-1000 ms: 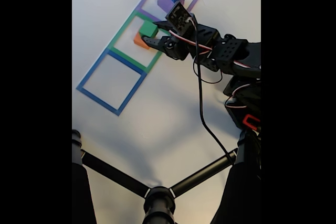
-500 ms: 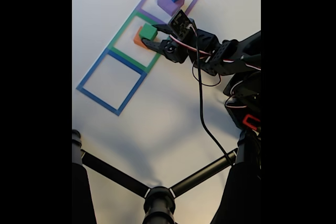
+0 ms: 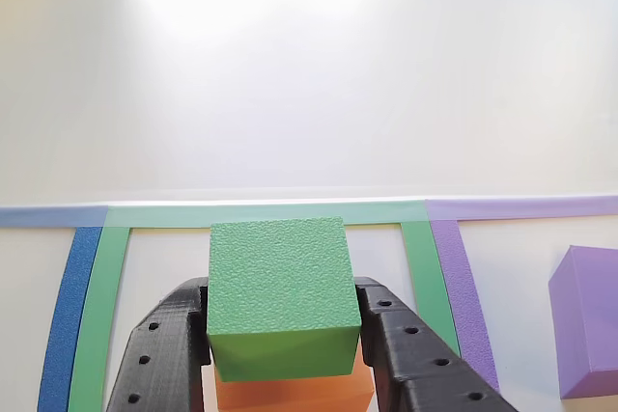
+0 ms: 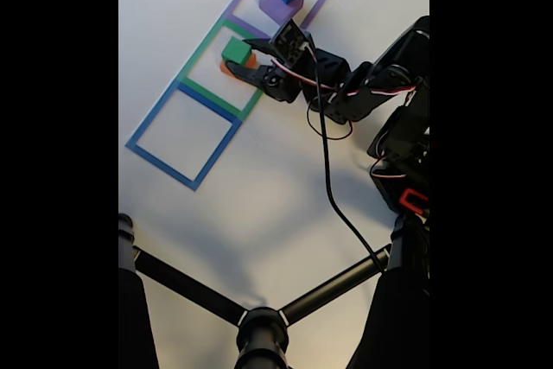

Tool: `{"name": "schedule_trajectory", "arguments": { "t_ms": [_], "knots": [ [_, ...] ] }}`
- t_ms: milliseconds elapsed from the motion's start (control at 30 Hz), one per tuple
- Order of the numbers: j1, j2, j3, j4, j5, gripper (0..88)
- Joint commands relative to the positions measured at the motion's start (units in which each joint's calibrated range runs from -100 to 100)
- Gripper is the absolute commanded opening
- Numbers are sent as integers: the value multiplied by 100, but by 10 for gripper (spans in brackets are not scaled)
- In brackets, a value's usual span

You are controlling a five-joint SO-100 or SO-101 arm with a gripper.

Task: Tower of hanoi

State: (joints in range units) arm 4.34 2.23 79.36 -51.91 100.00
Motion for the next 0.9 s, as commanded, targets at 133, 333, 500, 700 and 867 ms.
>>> {"name": "schedule_trajectory", "arguments": {
  "t_ms": [133, 333, 500, 700, 867],
  "knots": [
    [118, 146, -208, -244, 0, 97],
    [172, 290, -226, -292, 0, 97],
    [157, 410, -244, -414, 0, 102],
    [157, 554, -281, -551, 0, 169],
    [149, 562, -335, -584, 0, 256]
  ]
}}
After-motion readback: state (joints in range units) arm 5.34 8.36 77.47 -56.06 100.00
